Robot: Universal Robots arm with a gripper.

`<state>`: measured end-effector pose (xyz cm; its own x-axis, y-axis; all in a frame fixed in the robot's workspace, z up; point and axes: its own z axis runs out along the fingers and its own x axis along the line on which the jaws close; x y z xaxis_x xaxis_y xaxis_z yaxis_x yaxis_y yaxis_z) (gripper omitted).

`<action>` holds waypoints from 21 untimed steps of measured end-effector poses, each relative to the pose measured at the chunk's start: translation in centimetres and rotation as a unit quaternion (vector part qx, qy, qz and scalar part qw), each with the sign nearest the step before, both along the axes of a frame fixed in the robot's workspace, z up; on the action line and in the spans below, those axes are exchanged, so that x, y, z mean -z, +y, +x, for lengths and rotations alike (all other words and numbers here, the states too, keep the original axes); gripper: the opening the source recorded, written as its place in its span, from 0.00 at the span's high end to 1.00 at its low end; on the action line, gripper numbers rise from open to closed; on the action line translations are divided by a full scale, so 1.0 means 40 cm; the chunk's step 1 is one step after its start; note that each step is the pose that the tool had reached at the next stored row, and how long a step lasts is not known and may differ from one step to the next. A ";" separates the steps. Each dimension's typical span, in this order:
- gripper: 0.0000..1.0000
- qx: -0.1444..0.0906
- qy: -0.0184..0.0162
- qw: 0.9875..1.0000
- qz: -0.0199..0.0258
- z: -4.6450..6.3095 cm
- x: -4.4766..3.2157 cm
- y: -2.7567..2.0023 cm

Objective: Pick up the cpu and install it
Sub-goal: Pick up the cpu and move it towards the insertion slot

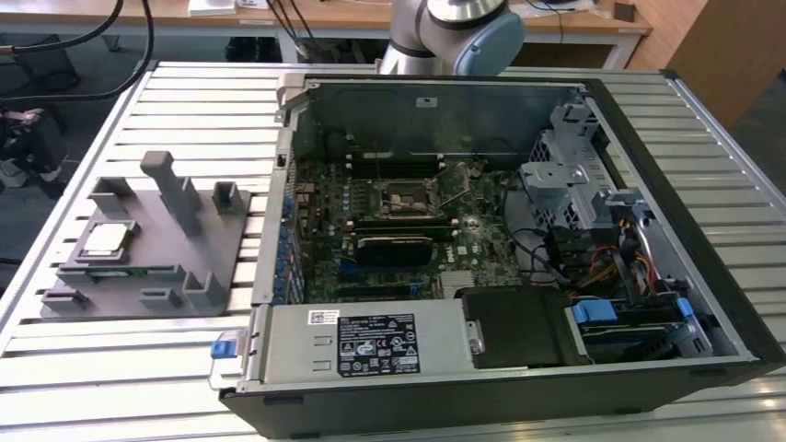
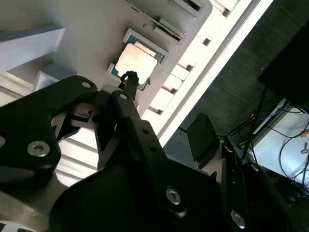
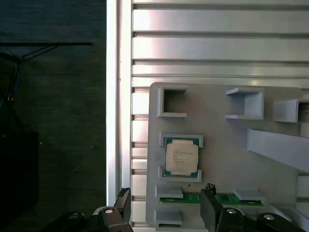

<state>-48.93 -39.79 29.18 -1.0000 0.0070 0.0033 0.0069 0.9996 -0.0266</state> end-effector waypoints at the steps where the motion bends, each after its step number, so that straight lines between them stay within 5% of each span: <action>1: 0.32 0.000 0.000 1.000 -0.003 0.000 0.000 0.000; 4: 0.32 0.000 0.000 1.000 -0.011 0.000 0.000 0.000; 7: 0.32 0.000 0.000 1.000 -0.011 0.000 0.000 0.000; 8: 0.32 0.000 0.000 1.000 -0.009 0.000 0.000 0.000; 12: 0.32 0.000 0.000 1.000 0.021 0.000 0.000 0.000; 21: 0.32 0.000 0.000 1.000 0.023 0.004 0.010 -0.001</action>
